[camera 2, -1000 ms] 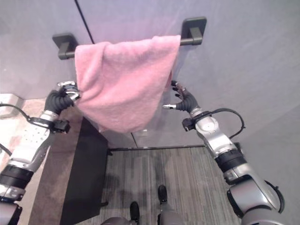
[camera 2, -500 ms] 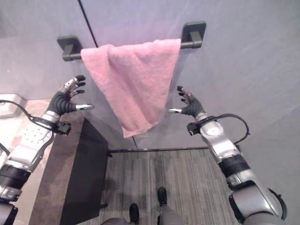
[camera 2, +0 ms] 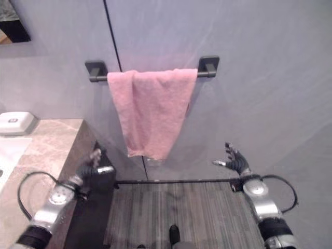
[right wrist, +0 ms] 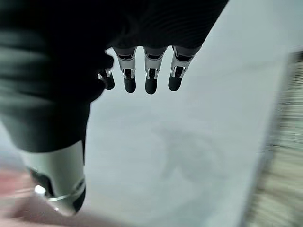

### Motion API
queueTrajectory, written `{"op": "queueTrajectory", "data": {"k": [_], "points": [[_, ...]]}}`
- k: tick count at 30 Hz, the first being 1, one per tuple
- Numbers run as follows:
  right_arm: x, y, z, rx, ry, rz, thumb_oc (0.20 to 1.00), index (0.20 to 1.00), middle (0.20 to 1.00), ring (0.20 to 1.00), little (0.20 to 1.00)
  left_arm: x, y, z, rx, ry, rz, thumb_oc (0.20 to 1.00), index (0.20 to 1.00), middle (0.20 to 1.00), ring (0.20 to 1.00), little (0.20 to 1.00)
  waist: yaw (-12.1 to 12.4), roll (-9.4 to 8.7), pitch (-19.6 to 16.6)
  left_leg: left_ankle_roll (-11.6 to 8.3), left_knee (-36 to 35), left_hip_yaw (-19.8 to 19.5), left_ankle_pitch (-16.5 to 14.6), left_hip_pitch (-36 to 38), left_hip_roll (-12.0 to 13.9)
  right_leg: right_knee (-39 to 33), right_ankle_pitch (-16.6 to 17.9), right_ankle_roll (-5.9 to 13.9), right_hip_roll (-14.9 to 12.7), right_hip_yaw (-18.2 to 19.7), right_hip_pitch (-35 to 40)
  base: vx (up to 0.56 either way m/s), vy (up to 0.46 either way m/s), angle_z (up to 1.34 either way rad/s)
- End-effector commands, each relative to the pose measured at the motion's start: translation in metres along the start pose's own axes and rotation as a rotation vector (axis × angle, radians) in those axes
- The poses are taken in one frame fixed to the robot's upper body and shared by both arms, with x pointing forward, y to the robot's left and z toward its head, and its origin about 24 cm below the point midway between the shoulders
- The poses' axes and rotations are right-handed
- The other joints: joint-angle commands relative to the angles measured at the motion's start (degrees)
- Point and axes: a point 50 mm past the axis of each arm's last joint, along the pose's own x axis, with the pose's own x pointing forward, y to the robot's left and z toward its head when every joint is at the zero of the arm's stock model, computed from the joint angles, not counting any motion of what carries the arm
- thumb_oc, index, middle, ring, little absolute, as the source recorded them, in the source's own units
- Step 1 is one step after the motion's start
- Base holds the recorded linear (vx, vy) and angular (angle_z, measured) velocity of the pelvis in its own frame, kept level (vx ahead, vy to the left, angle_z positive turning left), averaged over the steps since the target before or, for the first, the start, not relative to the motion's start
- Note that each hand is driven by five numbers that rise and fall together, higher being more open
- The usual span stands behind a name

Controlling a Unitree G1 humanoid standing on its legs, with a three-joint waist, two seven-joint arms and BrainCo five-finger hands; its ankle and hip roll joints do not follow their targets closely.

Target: Put brush and paste in cup on sink, flatten towel.

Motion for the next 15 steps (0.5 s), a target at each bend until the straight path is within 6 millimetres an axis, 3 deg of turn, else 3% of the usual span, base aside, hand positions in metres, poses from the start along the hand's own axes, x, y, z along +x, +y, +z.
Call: {"op": "queueTrajectory", "data": {"k": [1,3,9,11,14,15], "points": [[-0.007,0.012,-0.026,-0.02,0.07,0.007,1.0,1.0,1.0,1.0,1.0,0.0,-0.018,-0.028,0.034,0.105,-0.017,1.0,1.0,1.0,1.0,1.0,-0.8,-0.41,-5.0,0.86,5.1,-0.7,-5.0,-2.9,-0.3,0.4,-7.8,2.17,0.1,-0.6,4.5,0.0,0.0,0.0],[-0.016,0.027,-0.057,-0.021,0.193,0.029,1.0,1.0,1.0,1.0,1.0,-0.005,-0.027,-0.058,0.033,0.246,0.0,1.0,1.0,1.0,1.0,1.0,-1.3,-0.53,-5.4,0.87,5.0,-0.4,-5.0,-2.7,-0.2,0.4,-7.7,2.12,0.3,-0.2,4.4,0.0,-0.007,-0.03],[-0.043,0.066,-0.12,-0.135,0.51,0.154,1.0,1.0,1.0,1.0,1.0,-0.032,-0.036,-0.122,0.176,0.609,0.048,1.0,1.0,1.0,1.0,1.0,-1.6,-0.67,-6.2,0.81,3.9,0.4,-4.7,-2.1,-0.1,0.4,-7.6,2.1,0.8,0.9,4.1,0.0,-0.017,-0.13],[-0.063,0.077,-0.144,-0.149,0.648,0.194,1.0,1.0,1.0,1.0,1.0,-0.044,-0.039,-0.137,0.256,0.693,0.02,1.0,1.0,1.0,1.0,1.0,-1.6,-0.52,-6.3,0.75,3.5,0.4,-4.6,-1.8,0.0,0.4,-7.6,2.03,0.9,1.0,4.2,0.01,-0.019,-0.05],[-0.078,0.081,-0.159,-0.161,0.746,0.221,1.0,1.0,1.0,1.0,1.0,-0.052,-0.041,-0.144,0.261,0.737,0.012,1.0,1.0,1.0,1.0,1.0,-1.4,-0.47,-6.4,0.66,3.0,0.4,-4.3,-1.8,0.1,0.4,-7.6,1.99,1.0,0.9,4.0,0.0,0.0,0.0],[-0.098,0.083,-0.175,-0.169,0.849,0.247,1.0,1.0,1.0,1.0,1.0,-0.064,-0.041,-0.155,0.239,0.796,0.012,1.0,1.0,1.0,1.0,1.0,-1.2,-0.36,-6.6,0.59,2.6,0.2,-4.1,-1.7,0.1,0.4,-7.7,1.88,1.0,0.7,4.0,0.0,0.0,0.0]]}}
